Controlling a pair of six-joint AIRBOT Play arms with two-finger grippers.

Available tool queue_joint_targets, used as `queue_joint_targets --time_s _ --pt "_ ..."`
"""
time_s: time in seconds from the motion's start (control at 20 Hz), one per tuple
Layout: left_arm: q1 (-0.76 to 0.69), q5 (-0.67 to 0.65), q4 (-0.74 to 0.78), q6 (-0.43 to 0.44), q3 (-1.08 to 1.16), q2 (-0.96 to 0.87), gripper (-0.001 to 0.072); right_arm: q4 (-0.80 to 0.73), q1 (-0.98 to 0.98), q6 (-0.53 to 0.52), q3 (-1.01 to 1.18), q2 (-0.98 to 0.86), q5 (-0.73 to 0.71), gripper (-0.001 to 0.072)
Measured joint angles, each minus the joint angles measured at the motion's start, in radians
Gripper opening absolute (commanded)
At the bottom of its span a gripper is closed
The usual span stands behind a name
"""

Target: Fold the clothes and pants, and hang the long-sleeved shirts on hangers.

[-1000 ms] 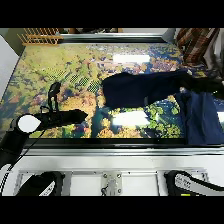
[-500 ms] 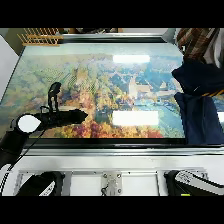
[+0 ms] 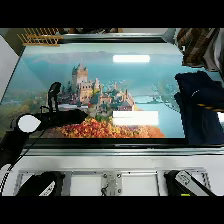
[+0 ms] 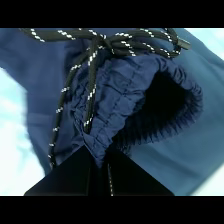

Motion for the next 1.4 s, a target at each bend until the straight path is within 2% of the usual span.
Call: queue_joint_targets --time_s 0.4,0.45,0.5,0.55,0.6,0.8,1.0,1.15,1.2,1.25,1.35,1.4 --pt "0.0 -0.031 0.0 0.0 0.0 0.0 0.0007 -0.144 0.001 0.034 -0.319 0.127 0.031 0.0034" --pt "0.0 -0.036 0.0 0.0 0.0 0.0 0.0007 -0.156 0.001 0.034 -0.335 0.131 0.032 0.0155" --pt "0.0 -0.041 0.0 0.0 0.0 0.0 0.0007 -0.166 0.001 0.028 -0.345 0.134 0.033 0.0465" --pt "0.0 -0.043 0.0 0.0 0.0 0.0 0.0007 -0.178 0.001 0.012 -0.351 0.136 0.034 0.0669" --pt "0.0 -0.046 0.0 0.0 0.0 0.0 0.0007 -0.187 0.001 -0.01 -0.352 0.138 0.031 0.067" --pt "0.0 -0.05 0.0 0.0 0.0 0.0 0.0007 -0.147 0.014 -0.114 -0.282 0.163 -0.049 0.0669" --pt "0.0 -0.052 0.0 0.0 0.0 0.0 0.0007 0.105 0.142 -0.309 -0.183 0.201 -0.15 0.0669" --pt "0.0 -0.052 0.0 0.0 0.0 0.0 0.0007 0.271 0.349 -0.446 -0.167 0.212 -0.162 0.0668" --pt "0.0 -0.052 0.0 0.0 0.0 0.0 0.0007 0.295 0.426 -0.475 -0.17 0.213 -0.164 0.0623" --pt "0.0 -0.052 0.0 0.0 0.0 0.0 0.0007 0.308 0.507 -0.5 -0.177 0.214 -0.167 0.0449" --pt "0.0 -0.052 0.0 0.0 0.0 0.0 0.0007 0.31 0.645 -0.531 -0.19 0.211 -0.174 0.004" --pt "0.0 -0.052 0.0 0.0 0.0 0.0 0.0007 0.309 0.704 -0.544 -0.195 0.207 -0.175 0.0023"
